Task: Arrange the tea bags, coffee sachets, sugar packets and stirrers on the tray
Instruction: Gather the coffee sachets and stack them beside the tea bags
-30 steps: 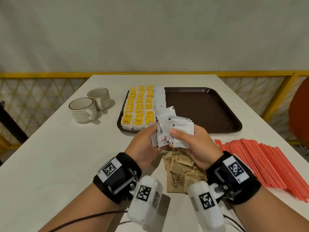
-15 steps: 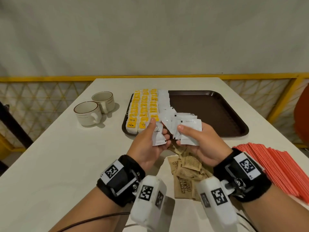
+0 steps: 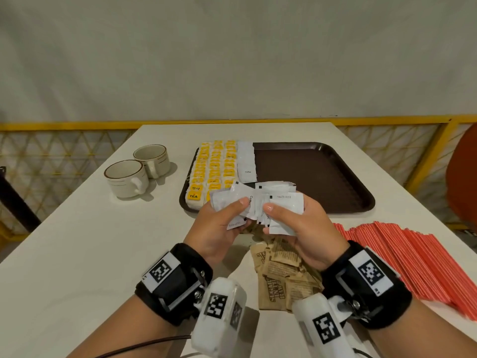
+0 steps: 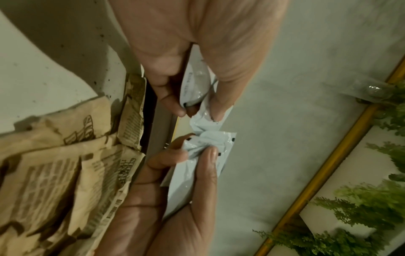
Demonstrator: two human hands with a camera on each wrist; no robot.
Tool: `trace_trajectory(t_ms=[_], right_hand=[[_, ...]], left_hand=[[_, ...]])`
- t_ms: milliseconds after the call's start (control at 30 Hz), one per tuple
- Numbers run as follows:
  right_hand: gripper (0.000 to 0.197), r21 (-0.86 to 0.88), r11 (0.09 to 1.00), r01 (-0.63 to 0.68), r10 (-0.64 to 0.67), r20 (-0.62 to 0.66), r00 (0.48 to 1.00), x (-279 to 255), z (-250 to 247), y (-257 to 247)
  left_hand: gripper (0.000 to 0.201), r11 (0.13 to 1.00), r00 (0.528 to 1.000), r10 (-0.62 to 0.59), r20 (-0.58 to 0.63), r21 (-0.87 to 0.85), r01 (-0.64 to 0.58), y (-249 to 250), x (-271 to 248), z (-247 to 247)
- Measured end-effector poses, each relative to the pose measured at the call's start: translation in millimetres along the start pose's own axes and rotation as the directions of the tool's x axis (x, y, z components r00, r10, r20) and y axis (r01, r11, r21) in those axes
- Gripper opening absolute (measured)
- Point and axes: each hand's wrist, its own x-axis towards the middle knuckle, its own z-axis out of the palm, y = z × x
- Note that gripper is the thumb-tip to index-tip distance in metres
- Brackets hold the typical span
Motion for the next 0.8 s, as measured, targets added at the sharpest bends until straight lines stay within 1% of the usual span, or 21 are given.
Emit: trace_trajectory(t_ms=[100, 167, 200, 300, 367, 500, 567, 633, 700, 733, 800], right_hand=[[0.031, 0.006, 1.000, 0.024, -0.024, 0.005, 1.000, -0.6, 1.1, -1.2], [0.035, 0.003, 0.999, 0.039, -0.039, 0.000, 0.999, -0.8, 0.7, -2.5], [0.037, 0.000, 0.999, 0.043, -0.043, -0.004, 0.999, -0.7, 0.1, -3.2], [0.042, -0.009, 0.999, 0.046, -0.046, 0.000, 0.999, 0.5, -3.0, -4.6], [0.043, -0.030, 0.999, 0.043, -0.041, 0.048, 0.998, 0.6, -4.0, -5.2], [0.047, -0.133, 0.988, 0.073, -0.041, 0.225, 0.973, -3.0, -3.0, -7.4], [0.043, -0.182, 0.978, 0.101, -0.056, 0.234, 0.971, -4.2, -2.5, -8.9], [0.038, -0.200, 0.973, 0.116, -0.083, 0.166, 0.983, -3.9, -2.9, -9.4], [0.036, -0.160, 0.980, 0.116, -0.098, 0.116, 0.988, -2.6, -2.9, -9.9], [0.035, -0.105, 0.990, 0.099, -0.089, 0.096, 0.991, -1.7, -2.7, -10.6], [0.034, 0.029, 0.999, 0.028, -0.030, 0.071, 0.997, -0.3, -3.4, -12.9]], left_hand=[[0.029, 0.998, 0.999, -0.015, -0.047, -0.068, 0.012, 2.5, -0.9, 1.5], [0.030, 0.991, 0.995, -0.065, -0.074, -0.118, 0.056, 5.2, -0.2, -0.7], [0.028, 0.987, 0.992, -0.106, -0.071, -0.130, 0.096, 7.4, 0.1, -2.0], [0.029, 0.953, 0.964, -0.268, -0.002, -0.150, 0.264, 13.3, -0.1, -4.6], [0.030, 0.920, 0.937, -0.344, 0.053, -0.179, 0.348, 16.1, -1.9, -3.8], [0.036, 0.875, 0.895, -0.424, 0.136, -0.193, 0.444, 19.7, -7.2, -0.5], [0.039, 0.862, 0.878, -0.453, 0.155, -0.176, 0.475, 20.8, -9.3, 0.2], [0.037, 0.864, 0.869, -0.472, 0.149, -0.116, 0.489, 21.0, -9.8, 2.3], [0.038, 0.884, 0.881, -0.459, 0.116, -0.042, 0.466, 19.1, -7.5, 3.2], [0.044, 0.902, 0.899, -0.430, 0.080, -0.016, 0.432, 18.5, -5.6, 3.2], [0.056, 0.956, 0.960, -0.280, 0.014, 0.093, 0.278, 14.9, -2.6, 1.1]])
